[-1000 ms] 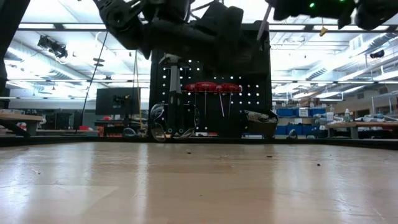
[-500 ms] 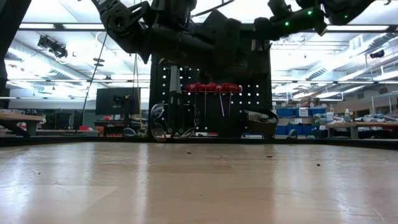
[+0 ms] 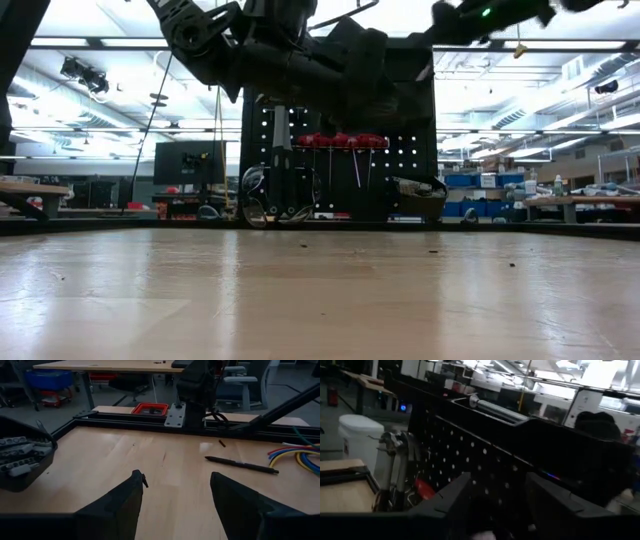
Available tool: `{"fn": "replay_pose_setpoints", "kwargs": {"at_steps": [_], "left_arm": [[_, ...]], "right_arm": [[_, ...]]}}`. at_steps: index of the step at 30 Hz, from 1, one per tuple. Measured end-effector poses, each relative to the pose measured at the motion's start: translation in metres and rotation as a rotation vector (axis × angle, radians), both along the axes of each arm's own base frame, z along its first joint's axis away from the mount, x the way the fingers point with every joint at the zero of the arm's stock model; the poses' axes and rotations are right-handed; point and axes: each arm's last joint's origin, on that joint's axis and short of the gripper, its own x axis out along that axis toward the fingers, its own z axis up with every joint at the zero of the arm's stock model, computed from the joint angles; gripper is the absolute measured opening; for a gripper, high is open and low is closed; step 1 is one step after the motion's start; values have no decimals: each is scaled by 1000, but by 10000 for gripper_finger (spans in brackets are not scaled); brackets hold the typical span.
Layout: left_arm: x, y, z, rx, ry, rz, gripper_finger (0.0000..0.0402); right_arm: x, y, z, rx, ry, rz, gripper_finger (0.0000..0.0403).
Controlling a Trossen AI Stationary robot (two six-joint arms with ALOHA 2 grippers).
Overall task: Hang tools onto peg board
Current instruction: Put the black pen on the pegboard
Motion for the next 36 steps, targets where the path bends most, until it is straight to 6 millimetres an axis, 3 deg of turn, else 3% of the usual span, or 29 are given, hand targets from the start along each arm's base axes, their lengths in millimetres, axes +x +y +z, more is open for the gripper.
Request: {"fn": "replay_pose_setpoints", "kwargs": {"at_steps": [4, 9, 19, 23, 29, 36], "left_arm": [[0, 0, 0, -2, 2, 0, 229], [0, 0, 0, -2, 2, 0, 229], [0, 2, 0, 90, 15, 28, 229], [0, 2, 1, 108, 9, 34, 229], [1, 2, 5, 108, -27, 36, 229], [1, 2, 4, 109, -22, 36, 229]], "right_arm": [[-14, 28, 1, 60, 72, -42, 200], [-21, 60, -23, 330, 181, -12, 200], [-15, 124, -123, 1233, 644, -65, 193], [-10, 152, -151, 1422, 790, -157, 190], [0, 184, -172, 1502, 947, -220, 190], [4, 200, -183, 1514, 1023, -213, 190]]}}
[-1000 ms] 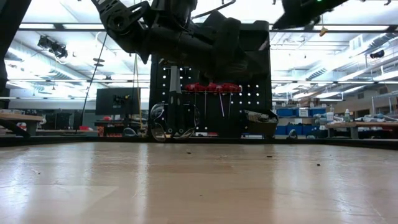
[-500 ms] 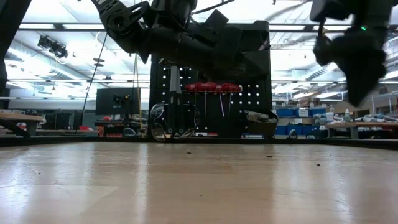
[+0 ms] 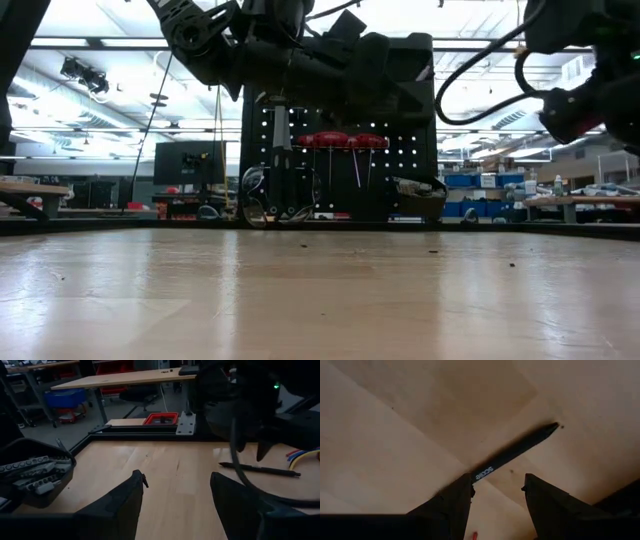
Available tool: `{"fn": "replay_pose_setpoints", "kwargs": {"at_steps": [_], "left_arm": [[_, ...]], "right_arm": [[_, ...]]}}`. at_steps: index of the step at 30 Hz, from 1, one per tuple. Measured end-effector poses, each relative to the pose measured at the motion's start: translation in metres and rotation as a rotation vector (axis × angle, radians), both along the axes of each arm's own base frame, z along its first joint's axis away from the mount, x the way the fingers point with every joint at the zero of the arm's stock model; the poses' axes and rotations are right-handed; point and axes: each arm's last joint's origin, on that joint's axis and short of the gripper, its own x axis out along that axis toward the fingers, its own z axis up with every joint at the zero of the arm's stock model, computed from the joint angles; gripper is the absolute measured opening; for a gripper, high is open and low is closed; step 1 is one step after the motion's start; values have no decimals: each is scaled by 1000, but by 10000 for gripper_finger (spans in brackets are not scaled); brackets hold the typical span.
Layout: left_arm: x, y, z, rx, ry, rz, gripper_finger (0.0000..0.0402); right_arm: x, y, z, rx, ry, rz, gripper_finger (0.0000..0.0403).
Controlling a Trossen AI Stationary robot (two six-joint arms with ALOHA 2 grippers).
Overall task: Hang tools onto peg board
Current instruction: Put the black pen on the pegboard
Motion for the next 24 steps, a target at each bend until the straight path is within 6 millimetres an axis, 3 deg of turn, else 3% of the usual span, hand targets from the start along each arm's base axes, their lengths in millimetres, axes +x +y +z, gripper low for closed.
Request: {"fn": "replay_pose_setpoints", "kwargs": {"at_steps": [10, 14, 18, 24], "left_arm": [[0, 0, 0, 0, 1, 0, 229], [0, 0, 0, 0, 2, 0, 229], [0, 0, -1, 1, 7, 0, 229], [-1, 0, -3, 1, 38, 1, 229]], "right_arm": [[-13, 0, -46, 86, -41, -37, 190], [-17, -3, -52, 75, -54, -31, 182], [-16, -5, -48, 17, -57, 46, 140], [-14, -7, -50, -6, -61, 165, 28]]}}
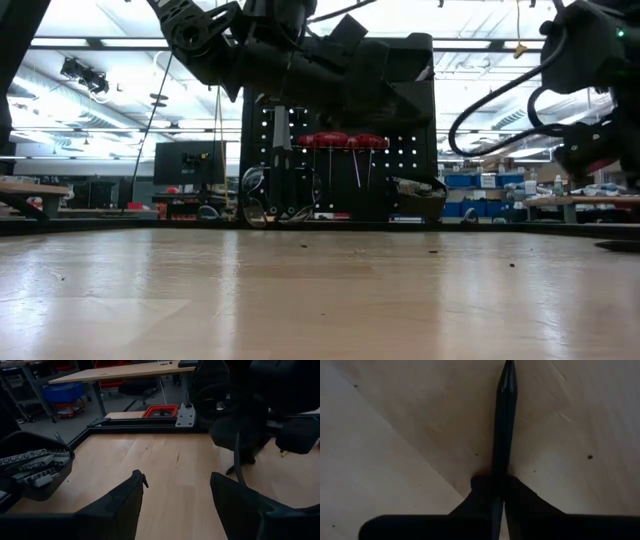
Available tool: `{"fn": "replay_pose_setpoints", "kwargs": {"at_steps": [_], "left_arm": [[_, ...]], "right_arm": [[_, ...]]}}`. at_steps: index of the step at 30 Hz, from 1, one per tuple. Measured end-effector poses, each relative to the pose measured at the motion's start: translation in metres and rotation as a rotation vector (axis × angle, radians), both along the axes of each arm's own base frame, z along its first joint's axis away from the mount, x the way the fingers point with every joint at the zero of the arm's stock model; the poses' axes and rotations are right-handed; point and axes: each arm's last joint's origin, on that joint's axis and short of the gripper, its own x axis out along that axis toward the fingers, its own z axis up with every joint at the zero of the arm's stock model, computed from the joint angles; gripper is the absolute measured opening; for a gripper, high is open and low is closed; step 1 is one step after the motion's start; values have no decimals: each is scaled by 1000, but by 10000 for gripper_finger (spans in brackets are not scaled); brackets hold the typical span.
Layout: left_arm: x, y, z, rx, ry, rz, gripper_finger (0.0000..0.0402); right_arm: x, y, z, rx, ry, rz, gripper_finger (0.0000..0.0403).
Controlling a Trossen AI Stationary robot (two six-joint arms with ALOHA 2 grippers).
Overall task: Hang tools onto peg board
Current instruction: Put the black pen on the pegboard
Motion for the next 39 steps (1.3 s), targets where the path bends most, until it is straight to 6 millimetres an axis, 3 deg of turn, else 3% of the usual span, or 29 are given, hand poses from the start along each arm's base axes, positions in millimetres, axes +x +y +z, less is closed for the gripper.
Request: {"fn": "replay_pose_setpoints", "kwargs": {"at_steps": [5, 12, 18, 26, 29, 34, 39], "left_arm": [[0, 0, -1, -8, 4, 1, 229], [1, -4, -1, -78, 0, -142, 229], [1, -10, -3, 72, 35, -181, 229], [1, -11, -5, 49, 46, -207, 229], [5, -14, -8, 56, 47, -241, 229], [30, -14, -21, 15, 116, -252, 229], [56, -11, -37, 18, 205, -264, 229]], "right_arm": [[5, 1, 7, -8, -34, 48, 27], [25, 2, 36, -73, -188, 147, 0], [32, -5, 40, -88, -207, 169, 2], [29, 2, 42, 97, -158, 114, 71], [27, 7, 42, 74, -154, 123, 99], [20, 13, 42, -30, -150, 161, 130], [3, 27, 46, -59, -177, 138, 137]]}}
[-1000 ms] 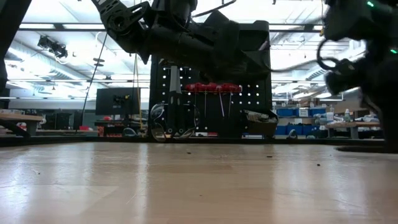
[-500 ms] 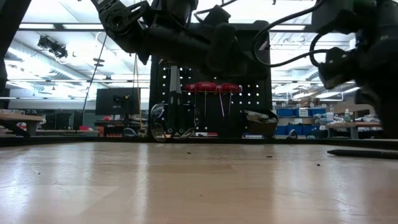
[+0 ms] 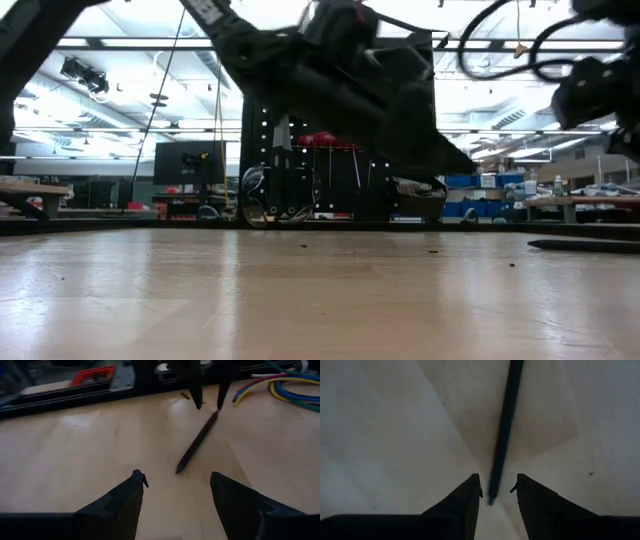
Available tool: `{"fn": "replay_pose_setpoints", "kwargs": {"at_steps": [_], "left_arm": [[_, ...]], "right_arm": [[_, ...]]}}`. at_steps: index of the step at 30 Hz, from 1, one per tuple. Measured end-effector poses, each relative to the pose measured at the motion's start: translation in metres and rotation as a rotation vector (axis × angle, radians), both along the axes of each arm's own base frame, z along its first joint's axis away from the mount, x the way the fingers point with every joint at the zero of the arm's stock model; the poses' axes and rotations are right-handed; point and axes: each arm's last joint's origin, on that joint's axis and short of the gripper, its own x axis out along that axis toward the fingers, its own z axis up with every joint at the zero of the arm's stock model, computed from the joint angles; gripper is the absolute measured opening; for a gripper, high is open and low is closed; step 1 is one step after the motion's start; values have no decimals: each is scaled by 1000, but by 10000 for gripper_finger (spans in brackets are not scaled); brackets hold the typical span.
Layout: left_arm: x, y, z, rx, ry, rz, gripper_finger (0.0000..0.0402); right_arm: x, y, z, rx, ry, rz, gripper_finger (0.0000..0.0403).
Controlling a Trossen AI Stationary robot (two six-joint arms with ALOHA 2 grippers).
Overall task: Hang tools onto peg board
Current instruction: Put the black pen on the pegboard
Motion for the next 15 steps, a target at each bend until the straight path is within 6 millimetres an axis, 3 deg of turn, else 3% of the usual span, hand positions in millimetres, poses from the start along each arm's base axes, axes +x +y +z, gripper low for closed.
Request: {"fn": "replay_pose_setpoints", "kwargs": {"at_steps": [9, 15], "left_arm": [[41, 10, -3, -36, 36, -99, 223], [61, 16, -14, -74, 59, -166, 188]], "right_arm": [[-18, 16, 6, 17, -42, -107, 138], [-19, 19, 6, -14, -76, -181, 135]]}}
